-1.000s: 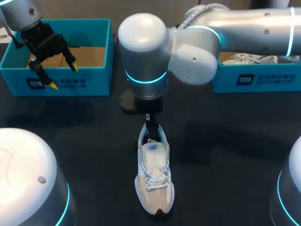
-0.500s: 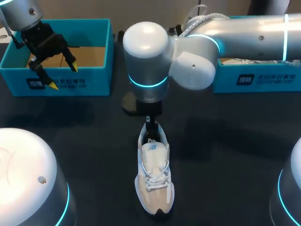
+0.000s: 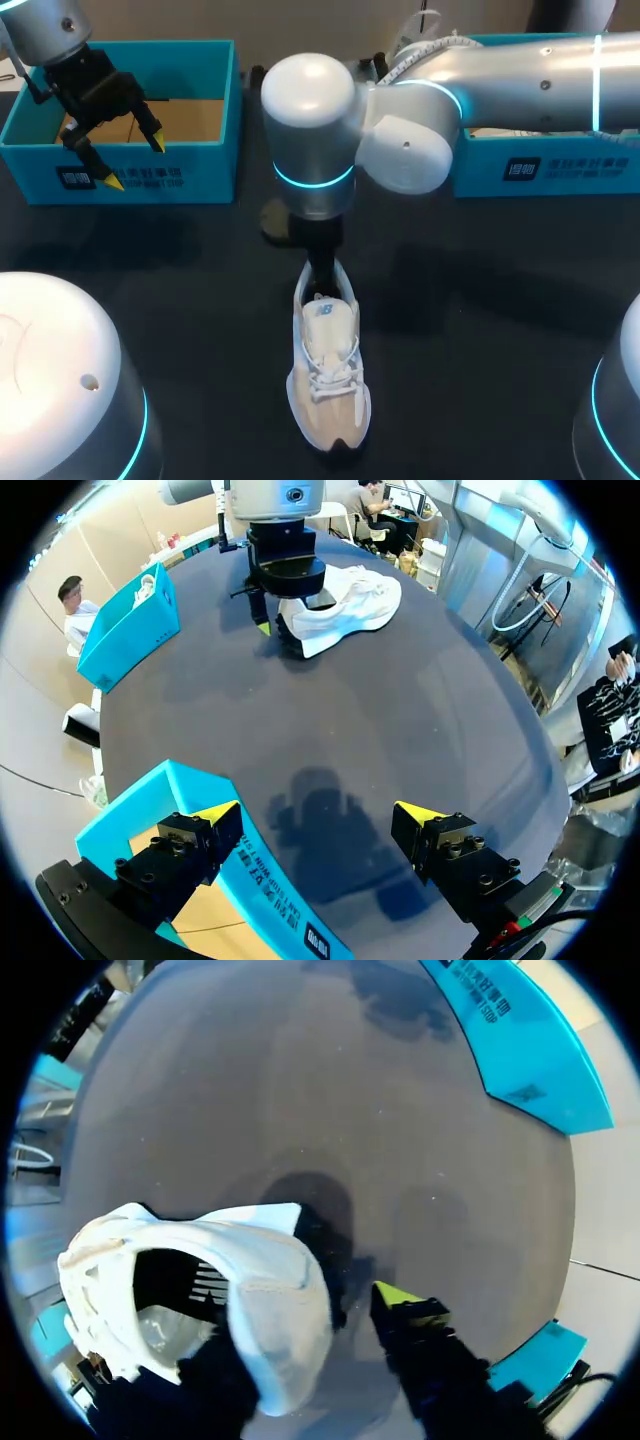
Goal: Take the shoe out of the shoebox, open the shoe tongue, remove and reinsert the insole, then place the shoe into the shoebox
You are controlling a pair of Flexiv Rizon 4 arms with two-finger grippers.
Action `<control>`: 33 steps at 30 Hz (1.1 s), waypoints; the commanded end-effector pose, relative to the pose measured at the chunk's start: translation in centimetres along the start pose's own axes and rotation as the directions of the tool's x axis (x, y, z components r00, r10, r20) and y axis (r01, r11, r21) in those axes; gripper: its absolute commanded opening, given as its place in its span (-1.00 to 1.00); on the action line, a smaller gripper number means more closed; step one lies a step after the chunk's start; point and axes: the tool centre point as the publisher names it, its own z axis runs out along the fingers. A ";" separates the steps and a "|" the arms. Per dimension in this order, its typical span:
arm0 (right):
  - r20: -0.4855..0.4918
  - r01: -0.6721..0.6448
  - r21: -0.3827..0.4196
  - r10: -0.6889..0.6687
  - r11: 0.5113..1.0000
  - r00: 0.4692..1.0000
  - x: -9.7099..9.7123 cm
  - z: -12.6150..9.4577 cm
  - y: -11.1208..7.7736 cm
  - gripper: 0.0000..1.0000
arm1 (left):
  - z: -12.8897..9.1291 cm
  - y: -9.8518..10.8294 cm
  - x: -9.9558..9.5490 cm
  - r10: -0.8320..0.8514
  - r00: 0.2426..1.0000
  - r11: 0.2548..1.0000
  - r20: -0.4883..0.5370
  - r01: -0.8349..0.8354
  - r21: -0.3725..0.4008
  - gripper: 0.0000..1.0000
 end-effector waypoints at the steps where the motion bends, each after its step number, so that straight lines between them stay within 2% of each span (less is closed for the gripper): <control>1: 0.006 -0.009 0.005 0.009 1.000 1.000 0.3 0.0 0.2 -1.00 | 0.0 0.0 0.0 0.001 1.000 1.000 -0.001 -0.001 -0.002 1.00; 7: 0.023 -0.024 0.014 0.023 1.000 0.999 0.7 -0.8 -0.3 -1.00 | 0.0 0.0 0.0 0.001 1.000 1.000 -0.001 -0.001 -0.002 1.00; 13: 0.043 -0.027 0.028 0.026 0.999 0.999 0.2 -3.3 -1.4 -1.00 | 0.0 0.0 0.0 0.001 1.000 1.000 -0.001 -0.001 -0.002 1.00; 15: 0.058 -0.019 0.022 0.018 1.000 0.998 -0.2 -4.5 -2.0 -1.00 | 0.0 0.0 0.0 0.001 1.000 1.000 -0.001 -0.001 -0.002 1.00; 16: 0.058 -0.023 0.044 0.020 0.999 0.998 -0.6 -5.5 -2.6 -1.00 | 0.0 0.0 0.0 0.001 1.000 1.000 -0.001 -0.001 -0.002 1.00; 18: 0.063 -0.007 0.025 0.005 1.000 0.998 -1.2 -6.8 -3.3 -1.00 | 0.0 0.0 0.0 0.001 1.000 1.000 -0.001 -0.001 -0.002 1.00; 22: 0.079 -0.003 0.048 0.000 0.999 0.997 -2.3 -10.6 -5.1 -1.00 | 0.0 0.0 0.0 0.001 1.000 1.000 -0.001 -0.001 -0.002 1.00; 23: 0.080 0.001 0.082 -0.008 0.997 0.997 -2.4 -11.6 -5.4 -1.00 | 0.0 0.0 0.0 0.001 1.000 1.000 -0.001 -0.001 -0.002 1.00; 25: 0.098 -0.008 0.101 -0.002 0.995 0.995 -2.4 -13.7 -5.9 -1.00 | 0.0 0.0 0.0 0.001 1.000 1.000 -0.001 -0.001 -0.002 1.00; 28: 0.102 0.007 0.094 -0.017 0.996 0.995 -2.3 -16.3 -6.6 -1.00 | 0.0 0.0 0.0 0.001 1.000 1.000 -0.001 -0.001 -0.002 1.00; 29: 0.095 0.001 0.135 -0.014 0.991 0.995 -2.1 -17.1 -6.7 -1.00 | 0.0 0.0 0.0 0.001 1.000 1.000 -0.001 -0.001 -0.002 1.00; 33: 0.095 0.001 0.135 -0.014 0.991 0.995 -2.1 -17.1 -6.7 -1.00 | 0.0 0.0 0.0 0.001 1.000 1.000 -0.001 -0.001 -0.002 1.00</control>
